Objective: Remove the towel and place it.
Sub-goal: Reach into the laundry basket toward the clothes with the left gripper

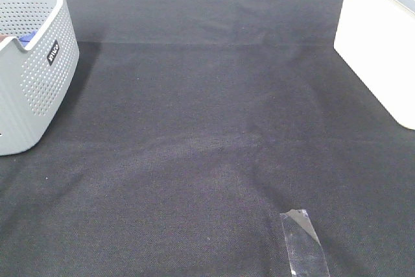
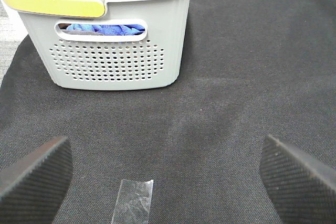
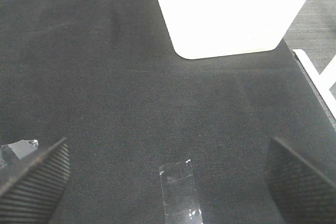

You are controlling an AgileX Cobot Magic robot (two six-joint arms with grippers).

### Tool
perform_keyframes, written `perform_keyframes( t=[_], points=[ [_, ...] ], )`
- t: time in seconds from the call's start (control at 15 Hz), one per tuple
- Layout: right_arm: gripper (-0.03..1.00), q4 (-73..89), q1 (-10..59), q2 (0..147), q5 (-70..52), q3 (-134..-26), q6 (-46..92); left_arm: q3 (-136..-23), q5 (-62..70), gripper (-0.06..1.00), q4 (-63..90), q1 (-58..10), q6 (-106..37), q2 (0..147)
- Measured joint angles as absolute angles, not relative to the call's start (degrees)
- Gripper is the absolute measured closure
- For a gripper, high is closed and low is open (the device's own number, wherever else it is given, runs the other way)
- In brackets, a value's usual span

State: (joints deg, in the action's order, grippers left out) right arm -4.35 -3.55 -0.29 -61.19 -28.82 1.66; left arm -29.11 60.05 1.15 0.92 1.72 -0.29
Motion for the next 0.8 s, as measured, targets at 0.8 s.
perform_keyframes(
  t=[0.8],
  points=[
    [0.01,-4.35,-3.55,-0.29,-61.19,-28.82,1.66,-29.11,60.05,0.04,1.15,0.92,1.60,-0.29]
  ],
)
